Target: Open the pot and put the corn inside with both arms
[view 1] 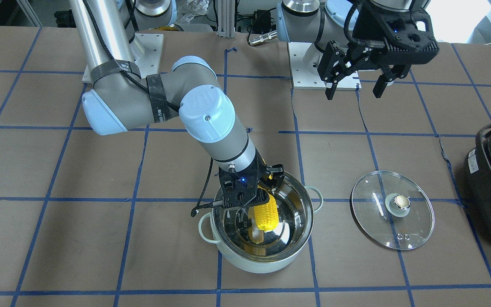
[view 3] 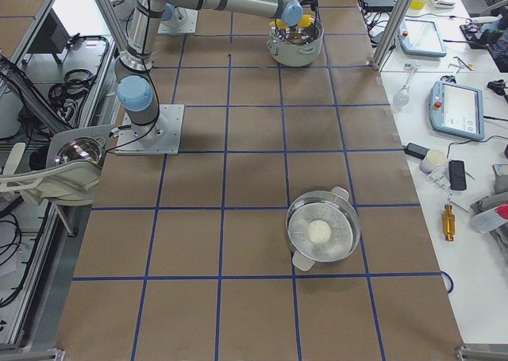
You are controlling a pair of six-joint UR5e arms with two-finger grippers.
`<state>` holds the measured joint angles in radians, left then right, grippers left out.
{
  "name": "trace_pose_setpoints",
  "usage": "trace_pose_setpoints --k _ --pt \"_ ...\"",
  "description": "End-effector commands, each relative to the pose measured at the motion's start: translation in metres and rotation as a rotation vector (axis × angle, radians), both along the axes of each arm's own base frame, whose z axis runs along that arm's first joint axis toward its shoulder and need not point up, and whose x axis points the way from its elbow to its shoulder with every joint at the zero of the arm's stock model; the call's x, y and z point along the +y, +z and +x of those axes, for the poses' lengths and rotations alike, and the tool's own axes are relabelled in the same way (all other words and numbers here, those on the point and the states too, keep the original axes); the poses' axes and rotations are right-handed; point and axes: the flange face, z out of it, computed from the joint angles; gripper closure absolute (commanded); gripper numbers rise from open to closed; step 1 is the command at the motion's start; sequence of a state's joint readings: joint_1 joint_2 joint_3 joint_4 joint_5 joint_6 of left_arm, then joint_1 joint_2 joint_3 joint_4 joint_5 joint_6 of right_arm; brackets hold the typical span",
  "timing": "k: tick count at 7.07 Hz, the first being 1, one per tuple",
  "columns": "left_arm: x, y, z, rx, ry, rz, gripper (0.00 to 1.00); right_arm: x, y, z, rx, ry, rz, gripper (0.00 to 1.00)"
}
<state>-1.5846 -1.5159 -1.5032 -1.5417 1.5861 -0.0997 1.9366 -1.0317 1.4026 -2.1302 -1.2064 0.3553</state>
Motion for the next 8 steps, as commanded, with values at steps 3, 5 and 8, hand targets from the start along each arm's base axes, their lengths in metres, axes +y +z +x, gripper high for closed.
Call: trace_pose_setpoints --k 3,5,8 --pt "-0.001 -0.001 0.001 0.002 0.001 0.001 0.0 -0.004 -0.002 0.001 0.001 -0.01 0.006 0.0" --pt "-0.001 -0.001 0.0 0.003 0.001 0.003 0.0 -0.004 0.026 -0.019 0.025 -0.021 0.045 0.0" --pt "-0.001 -0.001 0.0 0.005 0.001 0.001 0.0 0.013 0.125 -0.144 0.213 -0.103 0.051 0.0"
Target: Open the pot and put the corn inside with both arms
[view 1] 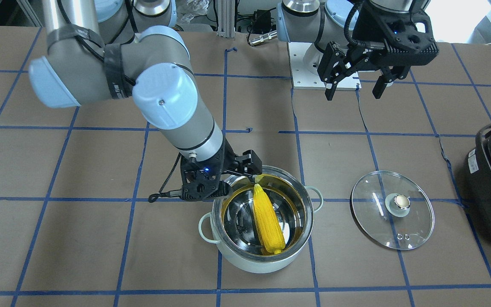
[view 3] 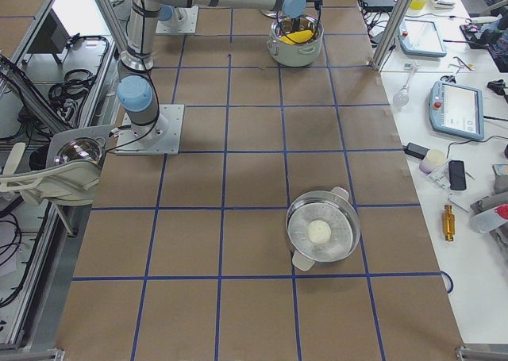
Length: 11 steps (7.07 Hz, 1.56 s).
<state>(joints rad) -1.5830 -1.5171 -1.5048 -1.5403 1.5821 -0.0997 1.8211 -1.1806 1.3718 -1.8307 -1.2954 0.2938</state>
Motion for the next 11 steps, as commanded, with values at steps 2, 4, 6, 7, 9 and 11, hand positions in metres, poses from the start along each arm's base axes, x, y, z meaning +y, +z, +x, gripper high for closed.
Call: trace_pose_setpoints --k 2,4,6,7,9,11 --pt "0.0 0.0 0.0 -0.001 0.0 0.0 0.0 0.051 0.115 -0.121 0.313 -0.031 -0.078 0.0" --pt "0.0 0.0 0.0 -0.001 0.0 0.001 0.0 0.083 0.144 -0.13 0.32 -0.007 -0.063 0.0" --pt "0.0 0.0 -0.001 0.001 -0.002 0.0 0.0 0.098 0.15 -0.146 0.318 0.057 -0.027 0.0" --pt "0.0 0.0 0.001 -0.001 0.002 0.0 0.0 0.088 0.156 -0.165 0.319 0.087 -0.082 0.0" --pt "-0.005 -0.002 0.004 -0.002 -0.005 -0.006 0.0 0.088 0.154 -0.163 0.312 0.074 -0.087 0.0" --pt "-0.018 0.003 0.026 -0.02 0.007 -0.071 0.0 0.088 0.153 -0.164 0.312 0.071 -0.088 0.0"
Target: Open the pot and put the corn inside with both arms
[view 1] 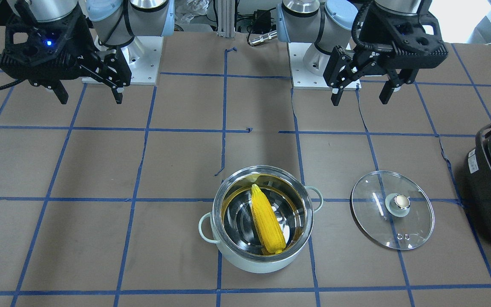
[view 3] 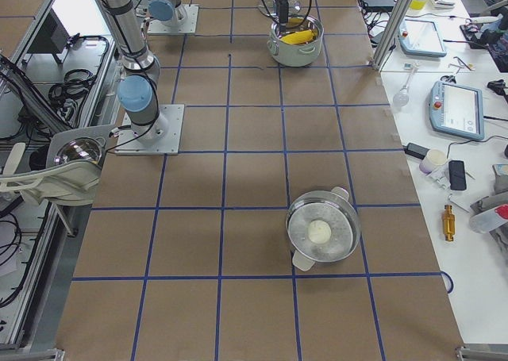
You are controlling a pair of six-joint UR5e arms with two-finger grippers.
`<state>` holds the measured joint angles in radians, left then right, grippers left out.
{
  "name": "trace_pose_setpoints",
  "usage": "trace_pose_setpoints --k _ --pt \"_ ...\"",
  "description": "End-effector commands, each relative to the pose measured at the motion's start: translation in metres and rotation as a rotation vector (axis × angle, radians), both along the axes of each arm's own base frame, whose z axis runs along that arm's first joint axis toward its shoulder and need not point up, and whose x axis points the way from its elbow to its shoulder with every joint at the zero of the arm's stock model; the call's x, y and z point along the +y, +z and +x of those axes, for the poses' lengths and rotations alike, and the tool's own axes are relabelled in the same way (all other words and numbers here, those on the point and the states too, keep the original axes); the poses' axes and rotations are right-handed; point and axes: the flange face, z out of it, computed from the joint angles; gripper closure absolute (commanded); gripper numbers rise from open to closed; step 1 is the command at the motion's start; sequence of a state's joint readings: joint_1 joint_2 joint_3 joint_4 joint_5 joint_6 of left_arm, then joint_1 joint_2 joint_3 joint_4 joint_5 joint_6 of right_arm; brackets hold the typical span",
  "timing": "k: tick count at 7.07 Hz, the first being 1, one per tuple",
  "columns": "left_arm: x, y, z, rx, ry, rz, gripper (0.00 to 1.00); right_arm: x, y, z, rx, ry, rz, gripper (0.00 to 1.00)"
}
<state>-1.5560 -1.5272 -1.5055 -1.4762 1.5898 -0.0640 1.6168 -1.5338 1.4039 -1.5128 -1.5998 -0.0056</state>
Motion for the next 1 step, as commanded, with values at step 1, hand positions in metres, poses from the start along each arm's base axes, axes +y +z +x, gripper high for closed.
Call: trace_pose_setpoints --k 1 --pt "-0.0021 -0.0005 0.0118 -0.005 0.012 0.004 0.0 -0.0006 -0.0002 -0.0015 0.0 -0.003 -0.002 0.0"
